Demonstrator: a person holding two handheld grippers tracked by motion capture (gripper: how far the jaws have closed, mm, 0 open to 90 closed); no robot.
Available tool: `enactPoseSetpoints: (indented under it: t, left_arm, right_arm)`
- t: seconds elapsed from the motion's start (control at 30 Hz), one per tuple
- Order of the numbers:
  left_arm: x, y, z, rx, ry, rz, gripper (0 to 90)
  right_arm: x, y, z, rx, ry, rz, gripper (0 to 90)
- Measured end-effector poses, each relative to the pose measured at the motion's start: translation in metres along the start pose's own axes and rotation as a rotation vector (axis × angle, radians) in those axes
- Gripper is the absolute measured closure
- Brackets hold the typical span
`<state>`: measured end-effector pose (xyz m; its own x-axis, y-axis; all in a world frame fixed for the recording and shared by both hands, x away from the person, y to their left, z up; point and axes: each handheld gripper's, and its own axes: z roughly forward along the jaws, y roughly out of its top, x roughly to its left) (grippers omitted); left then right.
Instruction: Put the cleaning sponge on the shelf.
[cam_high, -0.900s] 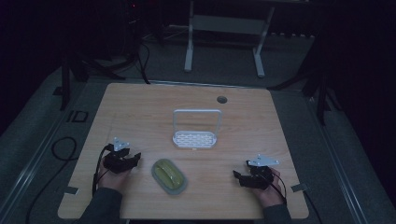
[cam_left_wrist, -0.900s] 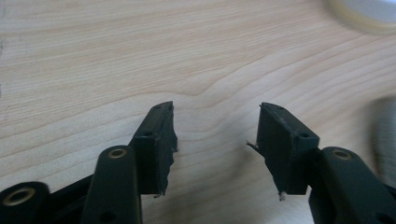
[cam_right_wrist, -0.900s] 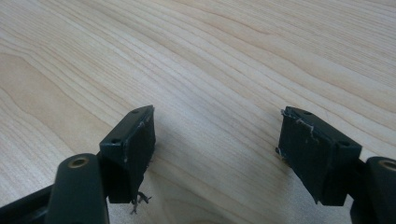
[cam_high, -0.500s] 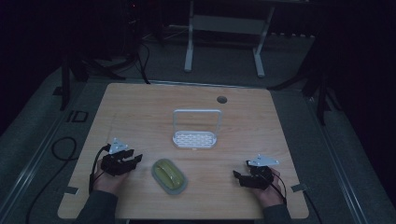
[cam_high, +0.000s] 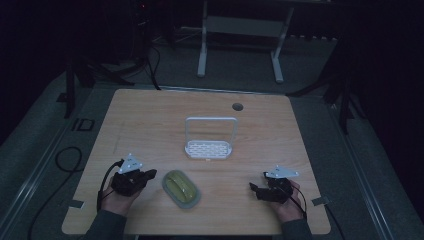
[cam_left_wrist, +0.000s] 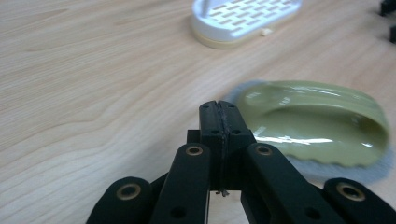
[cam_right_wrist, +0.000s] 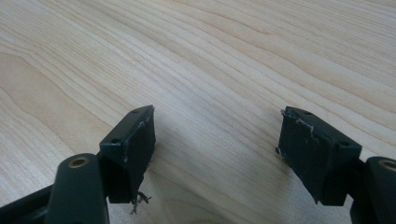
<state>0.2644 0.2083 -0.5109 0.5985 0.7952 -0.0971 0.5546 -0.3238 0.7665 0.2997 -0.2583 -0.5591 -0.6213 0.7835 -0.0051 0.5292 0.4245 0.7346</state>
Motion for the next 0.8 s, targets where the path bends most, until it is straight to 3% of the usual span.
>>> enactPoseSetpoints:
  t: [0.6,0.8]
  left_arm:
    - [-0.054,-0.001,0.008,0.034,-0.15,0.128,90.0]
    - [-0.065,0.001,0.015,0.056,-0.181,0.151,90.0]
  right_arm:
    - [0.0,0.0,0.0,0.0,0.0,0.0,26.7]
    - [0.0,0.0,0.0,0.0,0.0,0.0,26.7]
